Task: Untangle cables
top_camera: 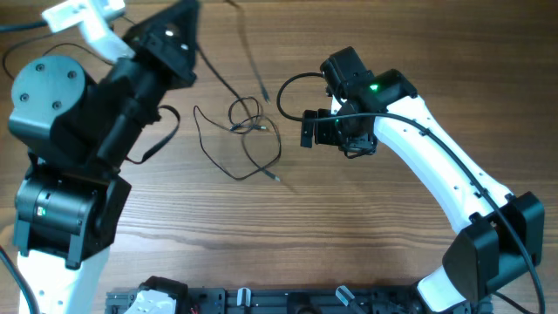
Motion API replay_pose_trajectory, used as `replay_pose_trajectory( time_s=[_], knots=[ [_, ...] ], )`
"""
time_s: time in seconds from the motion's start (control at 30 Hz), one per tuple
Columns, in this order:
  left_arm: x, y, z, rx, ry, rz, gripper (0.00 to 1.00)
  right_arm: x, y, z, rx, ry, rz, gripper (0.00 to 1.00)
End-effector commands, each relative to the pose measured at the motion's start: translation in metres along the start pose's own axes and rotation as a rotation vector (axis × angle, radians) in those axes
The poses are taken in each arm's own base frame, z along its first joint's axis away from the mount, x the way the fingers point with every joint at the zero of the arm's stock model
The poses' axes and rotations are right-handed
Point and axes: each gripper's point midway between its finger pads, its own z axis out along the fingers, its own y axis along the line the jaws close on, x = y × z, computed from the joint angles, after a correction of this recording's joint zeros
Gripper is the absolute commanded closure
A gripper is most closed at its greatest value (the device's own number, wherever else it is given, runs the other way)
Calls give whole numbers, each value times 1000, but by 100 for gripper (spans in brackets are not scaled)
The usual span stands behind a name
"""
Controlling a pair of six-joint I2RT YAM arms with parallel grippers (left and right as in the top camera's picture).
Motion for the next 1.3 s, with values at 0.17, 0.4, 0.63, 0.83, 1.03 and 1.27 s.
replay_pose_trajectory(
  time_s=[0.17,0.4,0.63,0.83,1.03,1.27],
  knots=[
    [-70,70,-18,-240,-273,-137,96,-1,-5,5,24,1,-3,0],
    [-133,95,-45,-233,-508,-257,96,-1,-5,5,25,2,-3,0],
    [-155,162,-53,-408,-580,-257,96,0,-5,5,27,7,-1,0],
    [-159,242,-43,-625,-522,-121,85,1,-5,5,28,8,-1,0],
    [-134,313,-17,-707,-356,-128,93,-2,-4,5,20,-4,-2,0],
    [-90,299,50,-350,-60,-170,96,-3,-3,5,16,-5,-2,0]
  ],
)
